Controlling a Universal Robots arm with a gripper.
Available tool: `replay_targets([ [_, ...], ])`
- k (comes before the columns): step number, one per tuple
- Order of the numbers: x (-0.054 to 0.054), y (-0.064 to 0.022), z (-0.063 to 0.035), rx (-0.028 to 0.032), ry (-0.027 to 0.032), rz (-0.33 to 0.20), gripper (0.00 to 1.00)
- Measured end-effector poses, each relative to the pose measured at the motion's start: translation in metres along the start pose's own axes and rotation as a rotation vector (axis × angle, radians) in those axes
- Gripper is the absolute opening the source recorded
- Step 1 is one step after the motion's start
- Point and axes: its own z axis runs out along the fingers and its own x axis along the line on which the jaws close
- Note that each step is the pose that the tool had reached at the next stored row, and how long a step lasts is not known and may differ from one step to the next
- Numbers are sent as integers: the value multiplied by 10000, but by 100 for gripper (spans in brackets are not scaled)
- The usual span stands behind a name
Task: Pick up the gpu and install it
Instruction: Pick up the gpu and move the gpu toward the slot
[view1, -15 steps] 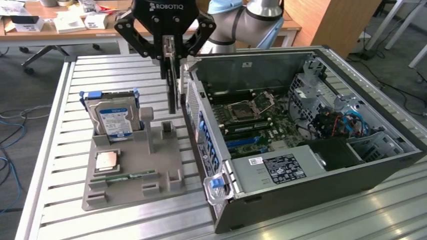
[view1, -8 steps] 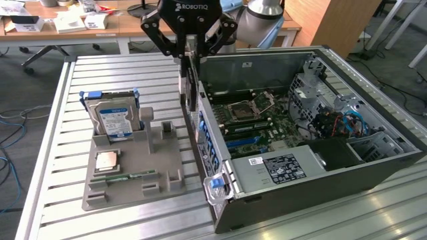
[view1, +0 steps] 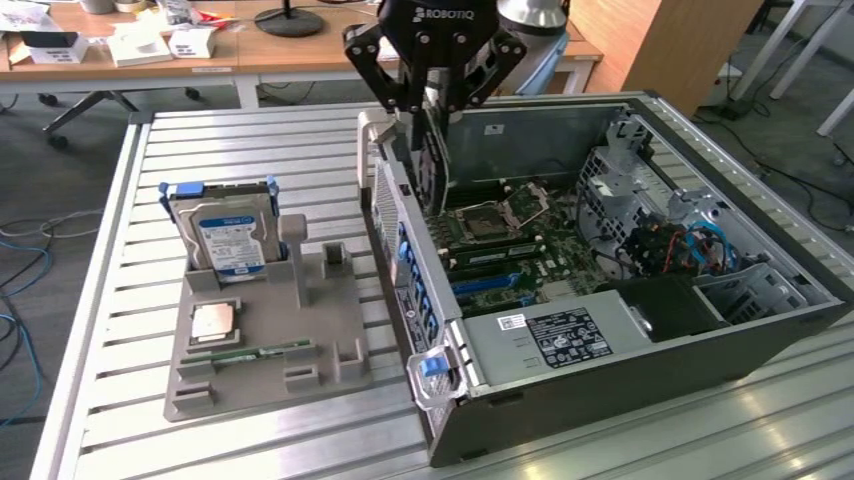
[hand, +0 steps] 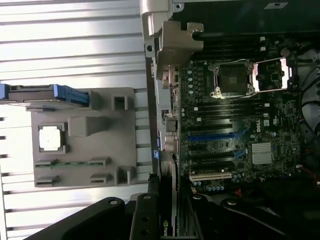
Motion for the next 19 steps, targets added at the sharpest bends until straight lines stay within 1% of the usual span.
replay_targets([
  [11,-501,47,14,-32,5,-35,26],
  [19,-861,80,26,-44,9,-83,26],
])
